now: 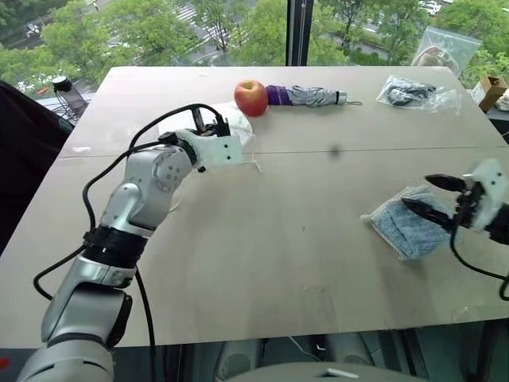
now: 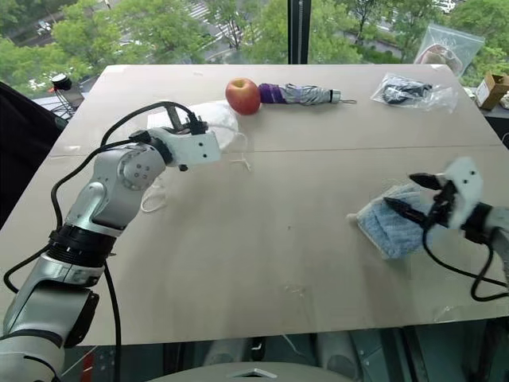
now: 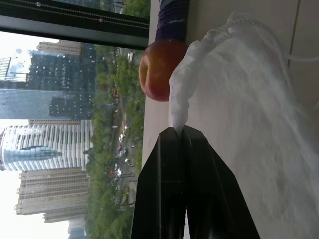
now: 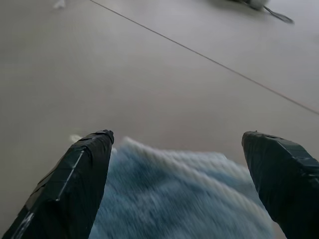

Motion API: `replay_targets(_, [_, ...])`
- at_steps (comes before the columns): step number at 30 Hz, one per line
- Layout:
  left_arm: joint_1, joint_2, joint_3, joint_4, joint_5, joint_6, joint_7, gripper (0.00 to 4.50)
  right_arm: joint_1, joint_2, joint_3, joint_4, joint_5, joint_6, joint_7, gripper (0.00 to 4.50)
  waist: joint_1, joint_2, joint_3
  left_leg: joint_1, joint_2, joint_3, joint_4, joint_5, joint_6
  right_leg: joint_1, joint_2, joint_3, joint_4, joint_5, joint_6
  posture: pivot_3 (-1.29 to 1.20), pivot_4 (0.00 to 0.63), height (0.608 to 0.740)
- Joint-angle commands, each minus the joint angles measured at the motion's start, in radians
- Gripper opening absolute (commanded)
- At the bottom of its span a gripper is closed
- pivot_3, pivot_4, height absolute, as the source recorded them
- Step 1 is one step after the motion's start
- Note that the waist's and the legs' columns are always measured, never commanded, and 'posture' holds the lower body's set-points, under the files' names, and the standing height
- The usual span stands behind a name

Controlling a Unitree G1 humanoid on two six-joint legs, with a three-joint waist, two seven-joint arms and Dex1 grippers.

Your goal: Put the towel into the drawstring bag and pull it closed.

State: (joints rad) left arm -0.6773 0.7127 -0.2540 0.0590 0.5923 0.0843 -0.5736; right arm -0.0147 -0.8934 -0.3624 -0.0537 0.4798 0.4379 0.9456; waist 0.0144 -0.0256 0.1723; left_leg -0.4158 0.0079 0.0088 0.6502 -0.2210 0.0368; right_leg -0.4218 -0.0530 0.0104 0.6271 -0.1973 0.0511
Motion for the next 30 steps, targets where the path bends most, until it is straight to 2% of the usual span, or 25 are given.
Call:
replay_targets(1, [-0.015, -0.014, 0.007, -0.041, -0.018, 0.008, -0.026, 0.01, 0.08, -0.023, -0.068, -0.05, 0.019, 0.069, 0.0, 4.4, 0.0, 0.0, 0.0, 0.0, 0.0, 0.0, 0.0, 0.0, 0.0, 0.0, 0.0, 0.0, 0.0, 0.0, 0.0, 0.0, 0.15, 0.74])
replay_targets(4, [-0.001, -0.022, 0.004, -0.039, -0.019, 0.001, -0.038, 0.01, 0.117, -0.004, -0.073, -0.086, 0.018, 0.116, -0.048, 4.4, -0.011, 0.0, 0.0, 0.002, 0.001, 0.003, 0.001, 0.0, 0.0, 0.0, 0.001, 0.003, 0.0, 0.0, 0.001, 0.0, 0.15, 0.74])
replay_targets(8, [0.002, -0.036, 0.005, -0.022, -0.017, -0.006, -0.04, 0.01, 0.161, 0.028, 0.005, -0.128, 0.034, 0.225, -0.075, 4.4, -0.016, 0.0, 0.0, 0.002, 0.002, 0.003, 0.002, 0.0, 0.0, 0.0, 0.002, 0.005, 0.001, -0.001, 0.003, 0.0, 0.15, 0.74])
replay_targets(14, [-0.002, -0.055, 0.025, -0.033, -0.037, 0.033, -0.057, 0.01, 0.082, 0.111, 0.052, -0.143, 0.129, 0.408, -0.119, 4.4, -0.026, -0.004, -0.003, 0.002, 0.003, 0.003, 0.003, 0.0, 0.0, 0.0, 0.003, 0.005, 0.001, 0.002, 0.003, 0.0, 0.15, 0.74])
replay_targets(20, [0.004, -0.053, 0.025, -0.058, -0.05, 0.053, -0.076, 0.01, 0.013, 0.159, 0.22, -0.084, -0.027, 0.357, -0.171, 4.4, -0.052, -0.019, -0.011, 0.007, 0.008, 0.005, 0.003, 0.0, 0.0, 0.003, 0.006, 0.007, 0.001, 0.002, 0.002, 0.0, 0.15, 0.74])
replay_targets(23, [0.009, -0.053, 0.027, -0.063, -0.055, 0.061, -0.08, 0.0, -0.001, 0.167, 0.282, -0.046, -0.114, 0.299, -0.197, 3.6, -0.058, -0.023, -0.013, 0.018, 0.012, 0.006, 0.002, -0.001, 0.0, 0.012, 0.006, 0.009, 0.0, -0.001, 0.0, 0.0, 0.15, 0.74])
replay_targets(24, [0.012, -0.053, 0.026, -0.066, -0.056, 0.065, -0.082, 0.0, -0.004, 0.172, 0.29, -0.033, -0.129, 0.285, -0.199, 3.2, -0.058, -0.025, -0.014, 0.02, 0.013, 0.007, 0.001, -0.001, 0.0, 0.013, 0.006, 0.009, 0.0, -0.001, -0.001, 0.0, 0.15, 0.74])
replay_targets(27, [0.02, -0.054, 0.026, -0.076, -0.059, 0.075, -0.088, 0.0, -0.016, 0.193, 0.291, -0.011, -0.141, 0.268, -0.189, 1.67, -0.058, -0.03, -0.017, 0.023, 0.016, 0.009, 0.001, -0.001, 0.0, 0.013, 0.006, 0.007, 0.0, 0.001, -0.003, 0.0, 0.15, 0.74])
replay_targets(28, [0.021, -0.06, 0.032, -0.078, -0.063, 0.09, -0.086, 0.0, -0.019, 0.196, 0.292, -0.006, -0.145, 0.265, -0.186, 1.31, -0.058, -0.03, -0.017, 0.023, 0.017, 0.009, 0.001, -0.001, 0.0, 0.013, 0.005, 0.006, 0.0, 0.001, -0.004, 0.0, 0.15, 0.74])
replay_targets(29, [0.02, -0.07, 0.04, -0.079, -0.068, 0.108, -0.082, 0.0, -0.023, 0.2, 0.292, -0.004, -0.148, 0.263, -0.184, 0.73, -0.058, -0.03, -0.017, 0.023, 0.017, 0.009, 0.001, -0.001, 0.0, 0.013, 0.005, 0.006, 0.0, 0.001, -0.004, 0.0, 0.15, 0.74])
replay_targets(30, [0.019, -0.076, 0.044, -0.081, -0.072, 0.122, -0.079, 0.0, -0.026, 0.203, 0.291, -0.002, -0.149, 0.262, -0.181, 0.37, -0.058, -0.03, -0.017, 0.023, 0.018, 0.01, 0.001, -0.001, 0.0, 0.013, 0.004, 0.006, 0.0, 0.002, -0.004, 0.0, 0.15, 0.74])
